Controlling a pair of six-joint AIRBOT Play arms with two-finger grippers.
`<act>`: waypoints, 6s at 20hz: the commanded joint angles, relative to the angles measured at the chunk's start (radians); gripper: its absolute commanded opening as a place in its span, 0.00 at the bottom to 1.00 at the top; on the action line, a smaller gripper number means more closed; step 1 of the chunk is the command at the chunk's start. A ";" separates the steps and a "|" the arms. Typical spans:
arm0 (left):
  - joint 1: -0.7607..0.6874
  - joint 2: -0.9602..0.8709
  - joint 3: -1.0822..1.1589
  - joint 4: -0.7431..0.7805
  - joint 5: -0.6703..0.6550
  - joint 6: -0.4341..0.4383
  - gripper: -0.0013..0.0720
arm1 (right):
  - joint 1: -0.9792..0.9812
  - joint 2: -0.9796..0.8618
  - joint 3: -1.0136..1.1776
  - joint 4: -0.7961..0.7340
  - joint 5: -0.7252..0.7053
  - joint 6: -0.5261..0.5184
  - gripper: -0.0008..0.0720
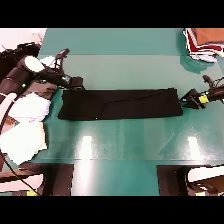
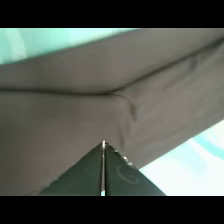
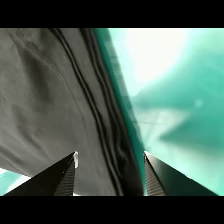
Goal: Fold the shirts.
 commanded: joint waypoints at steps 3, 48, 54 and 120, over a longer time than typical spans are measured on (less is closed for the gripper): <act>-0.111 -0.043 0.002 -0.011 0.087 -0.069 0.04 | 0.084 -0.076 0.027 0.076 -0.010 -0.025 0.45; 0.290 0.148 0.296 0.246 -0.083 -0.083 0.04 | 1.172 -0.281 0.783 0.348 -0.276 -0.160 0.72; 0.290 0.148 0.296 0.245 -0.122 -0.083 0.04 | 0.890 -0.037 0.312 0.170 -0.227 -0.042 0.68; 0.034 0.146 0.288 0.181 -0.045 -0.092 0.05 | 0.086 0.614 -0.038 -0.010 -0.113 0.215 0.71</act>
